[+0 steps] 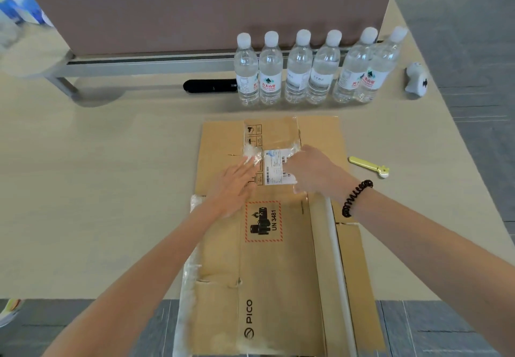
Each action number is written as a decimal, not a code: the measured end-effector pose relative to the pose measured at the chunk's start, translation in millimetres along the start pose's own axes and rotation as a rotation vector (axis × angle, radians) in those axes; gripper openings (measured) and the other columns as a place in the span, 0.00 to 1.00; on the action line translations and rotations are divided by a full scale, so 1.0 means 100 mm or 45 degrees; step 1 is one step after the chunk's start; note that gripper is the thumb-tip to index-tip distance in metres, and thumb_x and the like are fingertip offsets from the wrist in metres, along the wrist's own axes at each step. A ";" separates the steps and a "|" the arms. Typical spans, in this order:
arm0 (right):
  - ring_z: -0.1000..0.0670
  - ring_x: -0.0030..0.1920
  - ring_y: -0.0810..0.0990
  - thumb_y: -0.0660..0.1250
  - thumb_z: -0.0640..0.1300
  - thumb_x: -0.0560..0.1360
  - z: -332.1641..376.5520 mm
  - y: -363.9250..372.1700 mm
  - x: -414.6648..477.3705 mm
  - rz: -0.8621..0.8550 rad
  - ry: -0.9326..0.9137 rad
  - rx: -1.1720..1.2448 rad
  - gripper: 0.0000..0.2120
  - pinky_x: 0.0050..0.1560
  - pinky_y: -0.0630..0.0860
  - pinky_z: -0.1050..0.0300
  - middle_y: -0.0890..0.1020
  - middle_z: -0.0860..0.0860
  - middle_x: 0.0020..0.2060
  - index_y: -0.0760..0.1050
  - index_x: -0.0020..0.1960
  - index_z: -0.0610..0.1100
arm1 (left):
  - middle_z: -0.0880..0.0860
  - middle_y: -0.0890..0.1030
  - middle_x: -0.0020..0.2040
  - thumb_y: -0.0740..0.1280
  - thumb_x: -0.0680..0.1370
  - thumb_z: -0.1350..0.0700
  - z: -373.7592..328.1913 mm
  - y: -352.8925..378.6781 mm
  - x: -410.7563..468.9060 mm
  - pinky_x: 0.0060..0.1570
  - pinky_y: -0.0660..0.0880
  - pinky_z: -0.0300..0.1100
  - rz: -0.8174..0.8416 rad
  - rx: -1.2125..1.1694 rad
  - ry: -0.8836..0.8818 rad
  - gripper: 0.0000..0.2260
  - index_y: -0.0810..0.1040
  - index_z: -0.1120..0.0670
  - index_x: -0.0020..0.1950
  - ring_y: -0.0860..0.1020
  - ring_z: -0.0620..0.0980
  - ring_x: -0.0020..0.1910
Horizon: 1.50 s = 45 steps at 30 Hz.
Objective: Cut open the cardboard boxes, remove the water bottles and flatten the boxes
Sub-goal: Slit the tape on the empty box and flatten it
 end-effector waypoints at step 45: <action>0.54 0.78 0.40 0.38 0.62 0.80 0.17 1.41 -0.61 -0.352 0.543 0.542 0.32 0.78 0.46 0.48 0.45 0.53 0.79 0.42 0.80 0.47 | 0.43 0.44 0.81 0.48 0.84 0.41 0.02 0.50 -0.69 0.76 0.37 0.51 -0.196 -0.066 -0.168 0.26 0.46 0.44 0.81 0.39 0.43 0.79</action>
Point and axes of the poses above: each hand's wrist, its own x-axis towards the middle knuckle, its own y-axis out of the palm, z = x × y, the point moved 10 cm from there along x, towards the middle knuckle
